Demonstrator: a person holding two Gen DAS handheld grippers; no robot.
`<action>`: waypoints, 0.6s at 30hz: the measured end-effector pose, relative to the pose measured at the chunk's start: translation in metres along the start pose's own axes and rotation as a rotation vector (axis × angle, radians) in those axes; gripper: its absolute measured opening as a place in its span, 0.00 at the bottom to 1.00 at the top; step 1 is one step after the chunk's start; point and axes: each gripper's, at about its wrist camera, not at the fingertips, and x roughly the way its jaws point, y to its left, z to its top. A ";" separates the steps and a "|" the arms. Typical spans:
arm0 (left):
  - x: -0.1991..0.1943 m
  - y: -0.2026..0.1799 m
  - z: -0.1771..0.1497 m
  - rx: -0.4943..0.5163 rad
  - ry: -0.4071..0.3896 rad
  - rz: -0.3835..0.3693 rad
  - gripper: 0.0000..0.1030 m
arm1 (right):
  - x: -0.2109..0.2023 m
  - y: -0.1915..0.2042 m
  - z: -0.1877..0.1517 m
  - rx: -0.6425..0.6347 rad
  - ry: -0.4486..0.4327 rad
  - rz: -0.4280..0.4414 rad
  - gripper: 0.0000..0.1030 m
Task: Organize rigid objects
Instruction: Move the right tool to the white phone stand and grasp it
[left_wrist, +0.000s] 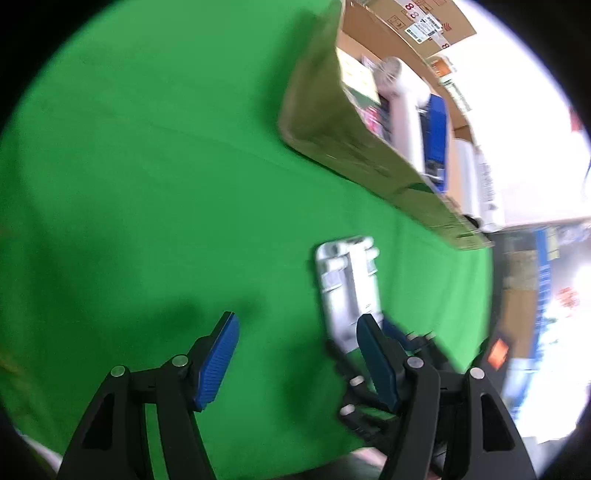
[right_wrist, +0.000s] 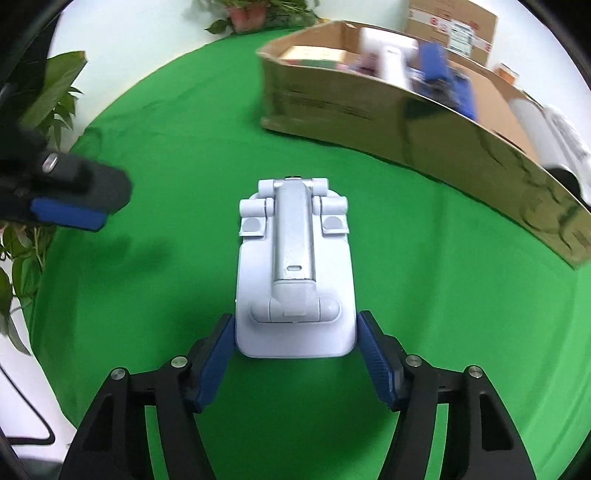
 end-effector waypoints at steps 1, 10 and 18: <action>0.008 -0.003 0.002 -0.029 0.017 -0.078 0.64 | -0.005 -0.009 -0.005 0.002 0.000 -0.012 0.62; 0.094 -0.059 -0.011 0.082 0.256 -0.147 0.64 | -0.037 -0.046 -0.052 0.099 0.079 0.035 0.62; 0.111 -0.063 -0.025 0.084 0.285 -0.046 0.38 | -0.034 -0.068 -0.051 0.309 0.138 0.191 0.62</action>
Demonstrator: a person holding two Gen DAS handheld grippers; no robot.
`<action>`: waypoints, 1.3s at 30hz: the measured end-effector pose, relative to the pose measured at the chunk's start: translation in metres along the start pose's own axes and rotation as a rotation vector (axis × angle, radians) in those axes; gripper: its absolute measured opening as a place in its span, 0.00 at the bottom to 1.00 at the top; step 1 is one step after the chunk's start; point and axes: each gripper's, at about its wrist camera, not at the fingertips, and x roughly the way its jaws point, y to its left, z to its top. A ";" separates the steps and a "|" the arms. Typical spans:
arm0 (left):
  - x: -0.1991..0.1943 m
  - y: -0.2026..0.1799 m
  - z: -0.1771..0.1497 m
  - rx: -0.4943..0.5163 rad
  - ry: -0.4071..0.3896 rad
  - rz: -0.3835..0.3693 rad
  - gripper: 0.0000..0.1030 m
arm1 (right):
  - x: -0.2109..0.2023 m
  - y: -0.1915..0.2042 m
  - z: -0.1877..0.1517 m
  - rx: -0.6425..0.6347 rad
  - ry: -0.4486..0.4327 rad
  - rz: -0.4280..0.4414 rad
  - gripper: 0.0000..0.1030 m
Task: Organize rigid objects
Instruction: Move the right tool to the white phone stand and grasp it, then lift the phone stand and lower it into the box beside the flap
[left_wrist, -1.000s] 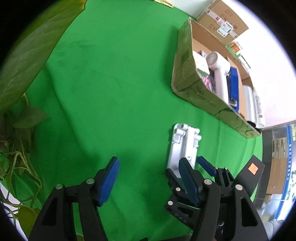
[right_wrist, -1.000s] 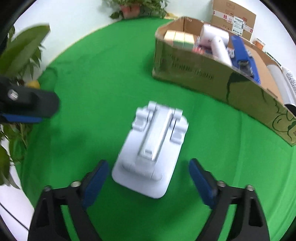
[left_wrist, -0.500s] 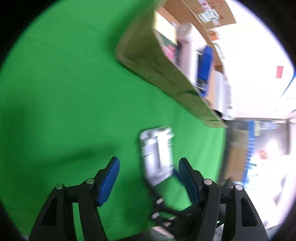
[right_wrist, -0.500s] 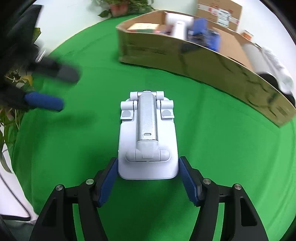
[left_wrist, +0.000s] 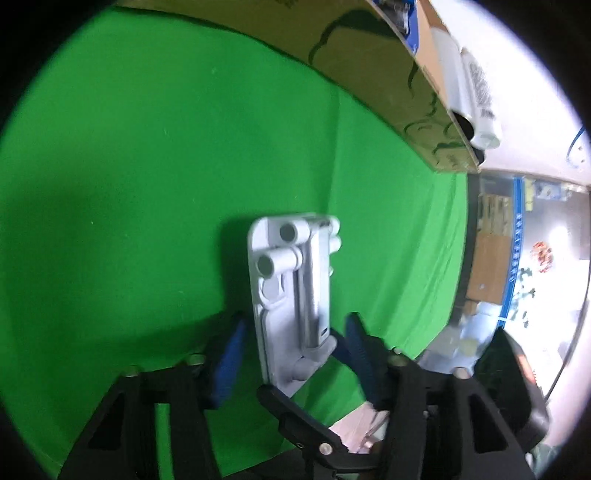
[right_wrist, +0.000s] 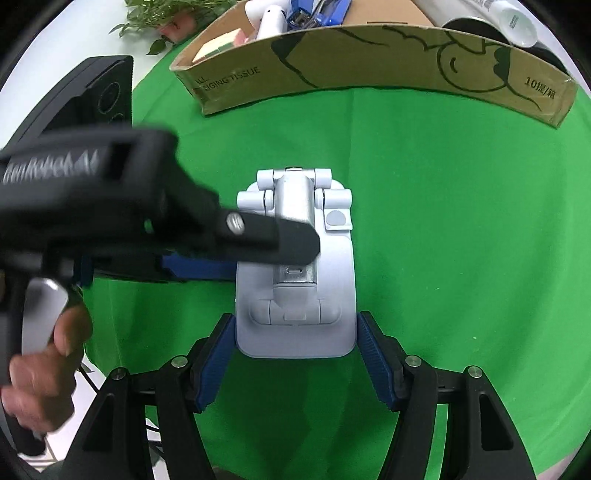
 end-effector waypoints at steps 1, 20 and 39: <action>0.002 0.000 0.000 0.002 0.006 0.007 0.38 | -0.001 0.000 0.000 -0.003 0.001 0.004 0.62; -0.105 -0.128 0.061 0.210 -0.221 0.042 0.37 | -0.142 -0.006 0.080 -0.053 -0.243 0.014 0.61; -0.086 -0.179 0.181 0.268 -0.193 0.118 0.37 | -0.129 -0.068 0.234 0.132 -0.219 0.031 0.62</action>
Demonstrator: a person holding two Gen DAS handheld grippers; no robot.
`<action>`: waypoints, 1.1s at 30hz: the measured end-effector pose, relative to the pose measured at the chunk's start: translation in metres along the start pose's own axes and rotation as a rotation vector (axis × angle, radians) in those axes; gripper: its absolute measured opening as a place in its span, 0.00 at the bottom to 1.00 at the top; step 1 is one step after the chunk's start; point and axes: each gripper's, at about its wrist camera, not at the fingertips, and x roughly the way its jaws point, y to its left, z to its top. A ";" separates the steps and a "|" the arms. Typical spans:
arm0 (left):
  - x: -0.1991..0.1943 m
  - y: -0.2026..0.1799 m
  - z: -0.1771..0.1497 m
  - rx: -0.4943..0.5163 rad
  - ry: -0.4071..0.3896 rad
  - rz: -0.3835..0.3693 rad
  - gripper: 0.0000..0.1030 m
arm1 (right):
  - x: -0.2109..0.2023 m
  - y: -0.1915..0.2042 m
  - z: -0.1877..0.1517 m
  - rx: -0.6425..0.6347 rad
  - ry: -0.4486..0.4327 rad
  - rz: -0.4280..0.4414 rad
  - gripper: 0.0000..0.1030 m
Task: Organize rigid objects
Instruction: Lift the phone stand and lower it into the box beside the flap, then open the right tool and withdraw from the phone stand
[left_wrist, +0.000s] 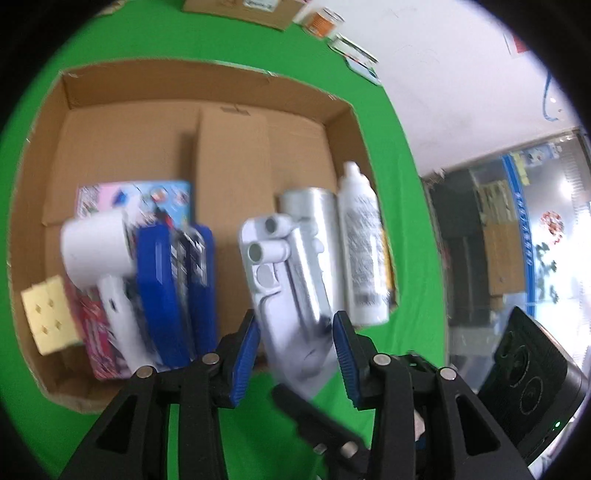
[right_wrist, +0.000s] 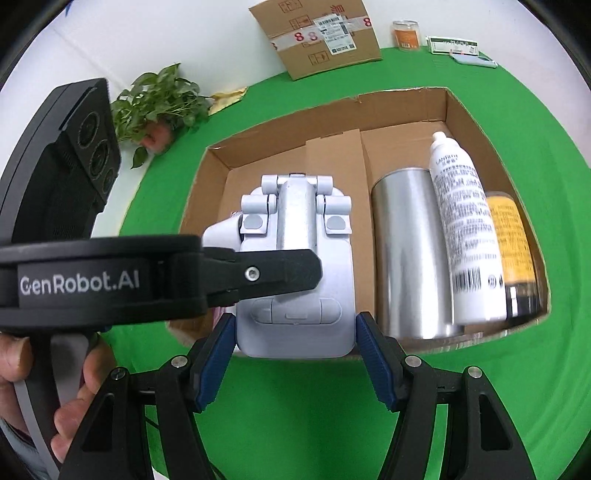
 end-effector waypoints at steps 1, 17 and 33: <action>-0.006 0.002 0.000 -0.003 -0.022 -0.002 0.41 | 0.002 -0.003 0.002 0.000 -0.005 -0.020 0.63; -0.108 0.010 -0.128 0.109 -0.301 0.675 0.78 | -0.041 0.002 -0.078 -0.099 -0.020 -0.254 0.90; -0.144 -0.019 -0.175 0.099 -0.392 0.497 0.89 | -0.131 0.077 -0.079 -0.200 -0.180 -0.376 1.00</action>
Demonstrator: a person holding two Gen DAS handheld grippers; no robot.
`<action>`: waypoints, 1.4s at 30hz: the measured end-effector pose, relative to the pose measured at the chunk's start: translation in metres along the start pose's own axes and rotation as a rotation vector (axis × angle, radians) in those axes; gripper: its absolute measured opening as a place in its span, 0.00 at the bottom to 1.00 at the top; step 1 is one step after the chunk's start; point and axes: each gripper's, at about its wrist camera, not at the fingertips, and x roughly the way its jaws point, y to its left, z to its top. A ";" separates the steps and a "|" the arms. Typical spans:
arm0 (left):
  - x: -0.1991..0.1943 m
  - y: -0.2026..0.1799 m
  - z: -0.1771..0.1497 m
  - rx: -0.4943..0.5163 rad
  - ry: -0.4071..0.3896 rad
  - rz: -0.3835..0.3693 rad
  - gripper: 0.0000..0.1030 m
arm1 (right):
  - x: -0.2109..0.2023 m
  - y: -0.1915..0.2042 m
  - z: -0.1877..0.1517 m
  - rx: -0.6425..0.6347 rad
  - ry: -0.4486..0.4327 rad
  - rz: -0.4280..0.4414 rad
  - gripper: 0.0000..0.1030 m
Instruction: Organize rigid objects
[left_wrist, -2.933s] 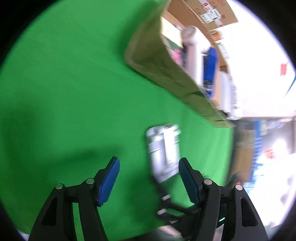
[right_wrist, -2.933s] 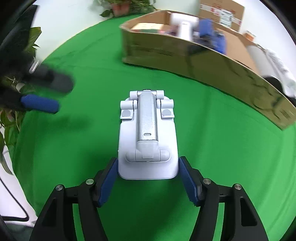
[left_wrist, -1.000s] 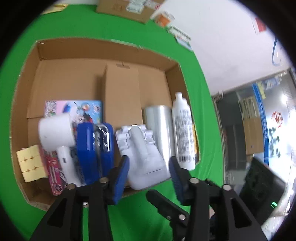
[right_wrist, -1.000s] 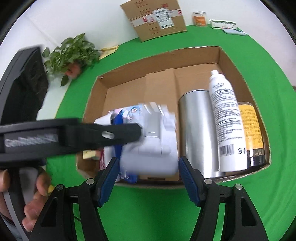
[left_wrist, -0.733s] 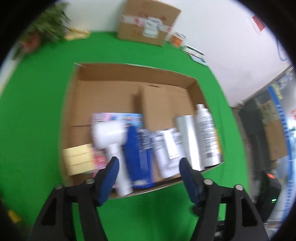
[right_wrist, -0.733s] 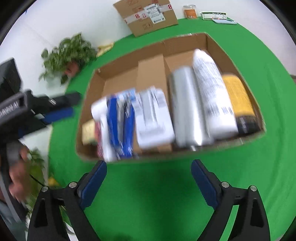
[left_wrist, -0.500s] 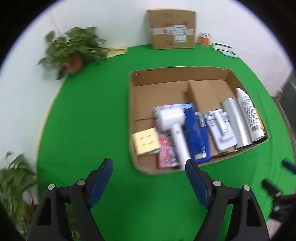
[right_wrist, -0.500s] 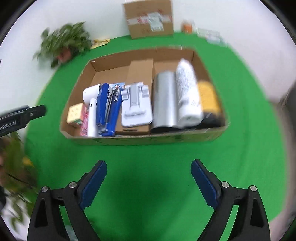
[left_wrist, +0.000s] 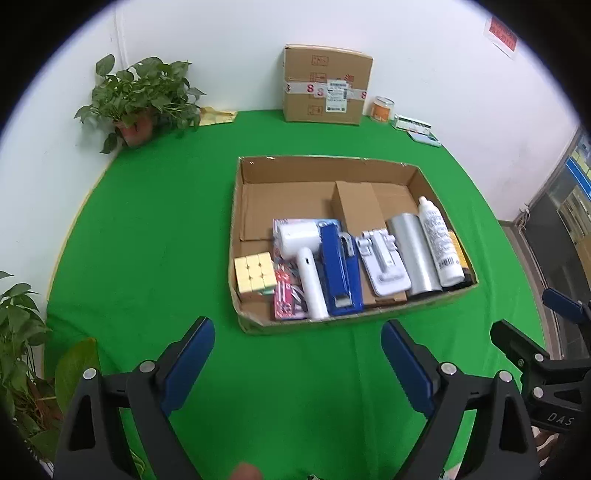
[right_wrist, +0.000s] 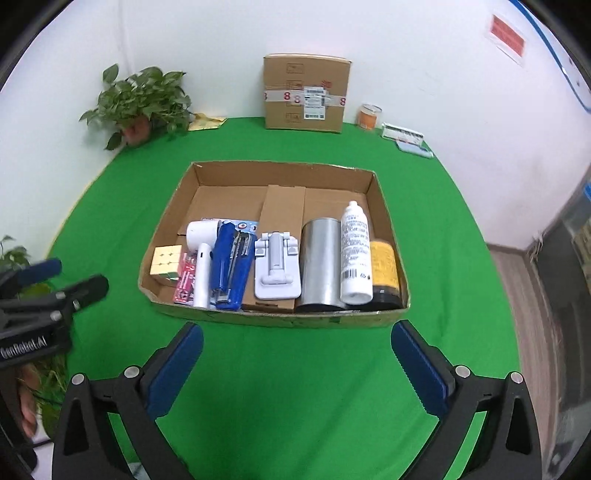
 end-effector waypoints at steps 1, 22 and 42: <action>-0.001 -0.002 -0.003 0.003 0.000 0.006 0.89 | -0.003 0.001 -0.002 -0.004 -0.005 0.006 1.00; -0.056 -0.074 -0.010 -0.075 -0.079 0.181 0.89 | -0.054 -0.046 -0.003 -0.089 -0.140 0.083 0.99; -0.062 -0.088 0.016 -0.048 -0.144 0.131 0.89 | -0.055 -0.063 0.000 -0.001 -0.115 -0.030 1.00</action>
